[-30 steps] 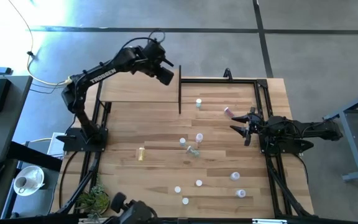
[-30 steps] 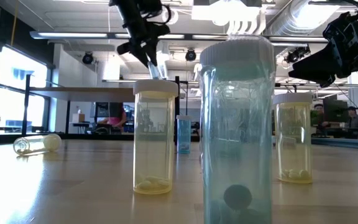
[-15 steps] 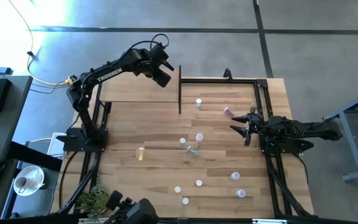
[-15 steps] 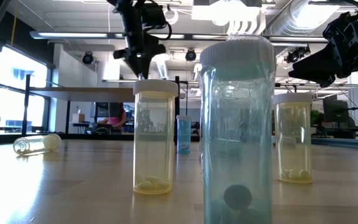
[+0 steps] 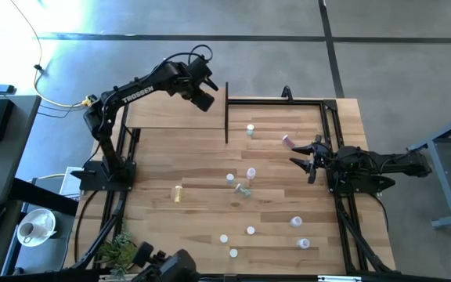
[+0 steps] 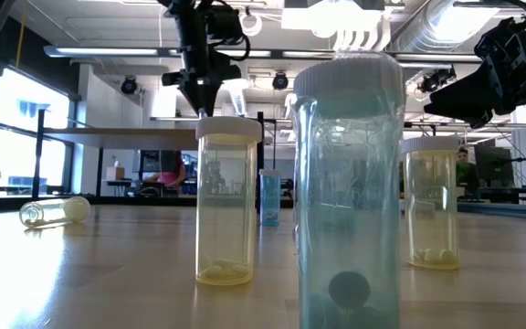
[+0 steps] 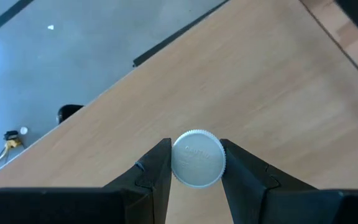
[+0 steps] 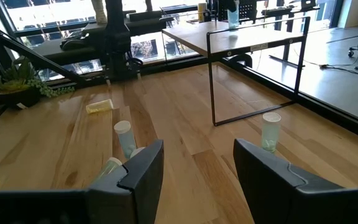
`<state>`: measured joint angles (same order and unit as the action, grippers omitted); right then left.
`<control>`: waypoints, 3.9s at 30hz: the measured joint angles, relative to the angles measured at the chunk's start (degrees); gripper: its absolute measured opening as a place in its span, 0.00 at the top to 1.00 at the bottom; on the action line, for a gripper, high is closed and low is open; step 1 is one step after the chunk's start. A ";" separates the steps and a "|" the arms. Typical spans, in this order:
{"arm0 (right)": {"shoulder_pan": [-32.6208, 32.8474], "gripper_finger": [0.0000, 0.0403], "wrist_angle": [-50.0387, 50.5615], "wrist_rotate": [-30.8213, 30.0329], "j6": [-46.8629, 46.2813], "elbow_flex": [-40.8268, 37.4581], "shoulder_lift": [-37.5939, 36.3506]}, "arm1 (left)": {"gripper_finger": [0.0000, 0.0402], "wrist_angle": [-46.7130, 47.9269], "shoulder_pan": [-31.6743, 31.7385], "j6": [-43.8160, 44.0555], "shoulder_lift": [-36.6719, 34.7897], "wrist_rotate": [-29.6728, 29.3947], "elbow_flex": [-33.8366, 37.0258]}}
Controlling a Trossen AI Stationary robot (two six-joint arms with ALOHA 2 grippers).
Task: Pick and place medicine bottles onto shelf by color
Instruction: Put the bottom left blue pill bottle on the shelf, then put the top green pill bottle on the shelf
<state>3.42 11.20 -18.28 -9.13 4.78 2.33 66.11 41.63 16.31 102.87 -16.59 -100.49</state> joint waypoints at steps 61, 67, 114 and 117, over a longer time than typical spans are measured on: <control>-0.02 0.54 0.02 0.00 0.13 0.00 0.00 | 0.56 -2.95 1.64 -1.55 2.51 2.15 0.17; 0.00 0.54 0.02 0.00 0.13 0.00 0.01 | 0.56 -3.17 1.74 -1.57 2.49 2.04 0.15; 0.00 0.54 -0.13 2.47 -3.06 -0.01 0.01 | 0.56 -19.75 -8.53 -9.94 -23.72 15.93 20.97; 0.02 0.54 -0.57 2.40 -2.96 0.00 0.00 | 0.56 -24.62 -10.77 -9.94 -25.92 16.36 24.61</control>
<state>3.44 10.63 -15.88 -12.09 4.78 2.33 41.49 30.86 6.37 76.95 -0.23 -75.88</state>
